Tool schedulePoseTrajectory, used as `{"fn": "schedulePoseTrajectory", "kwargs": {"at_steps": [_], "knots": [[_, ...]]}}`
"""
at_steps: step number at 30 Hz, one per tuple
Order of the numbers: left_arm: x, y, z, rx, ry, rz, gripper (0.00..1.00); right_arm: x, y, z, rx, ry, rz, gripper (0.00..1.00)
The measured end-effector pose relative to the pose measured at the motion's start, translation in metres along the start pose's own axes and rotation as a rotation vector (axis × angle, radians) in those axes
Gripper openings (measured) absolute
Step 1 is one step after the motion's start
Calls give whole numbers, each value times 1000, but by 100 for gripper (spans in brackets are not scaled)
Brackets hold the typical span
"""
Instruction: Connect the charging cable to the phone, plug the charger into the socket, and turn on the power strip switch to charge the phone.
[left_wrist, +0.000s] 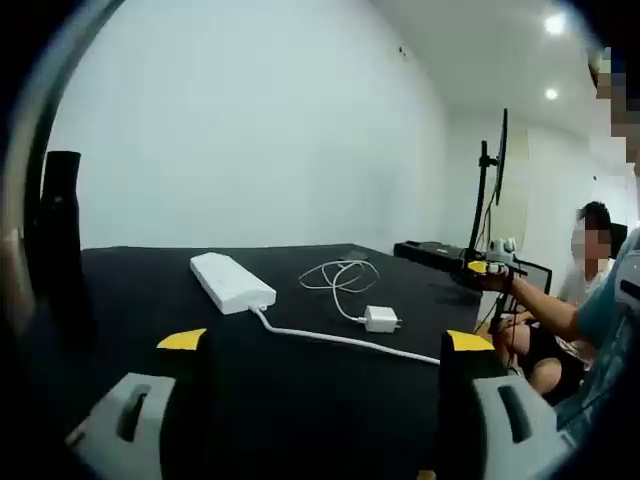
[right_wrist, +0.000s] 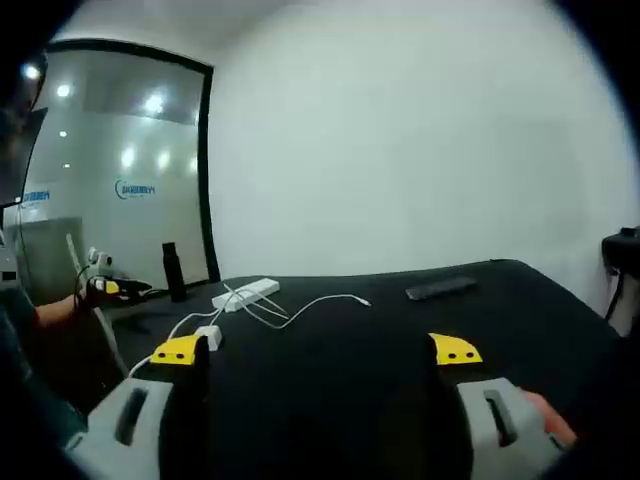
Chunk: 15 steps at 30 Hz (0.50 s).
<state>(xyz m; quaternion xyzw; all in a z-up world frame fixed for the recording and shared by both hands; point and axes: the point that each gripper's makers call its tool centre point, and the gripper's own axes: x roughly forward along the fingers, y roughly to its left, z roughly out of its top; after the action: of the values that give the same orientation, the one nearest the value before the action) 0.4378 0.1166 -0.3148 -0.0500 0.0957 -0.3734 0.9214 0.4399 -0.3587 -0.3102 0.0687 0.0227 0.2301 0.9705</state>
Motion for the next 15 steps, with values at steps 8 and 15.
{"fn": "schedulePoseTrajectory", "kwargs": {"at_steps": [8, 15], "knots": [[-2, -7, 0, 0, 1, 3, 80, 2, 1, -1, 0, 13, 4, 84], [0, -13, -1, -8, 2, -8, 80, 3, 2, -4, 2, 27, 9, 82]]}}
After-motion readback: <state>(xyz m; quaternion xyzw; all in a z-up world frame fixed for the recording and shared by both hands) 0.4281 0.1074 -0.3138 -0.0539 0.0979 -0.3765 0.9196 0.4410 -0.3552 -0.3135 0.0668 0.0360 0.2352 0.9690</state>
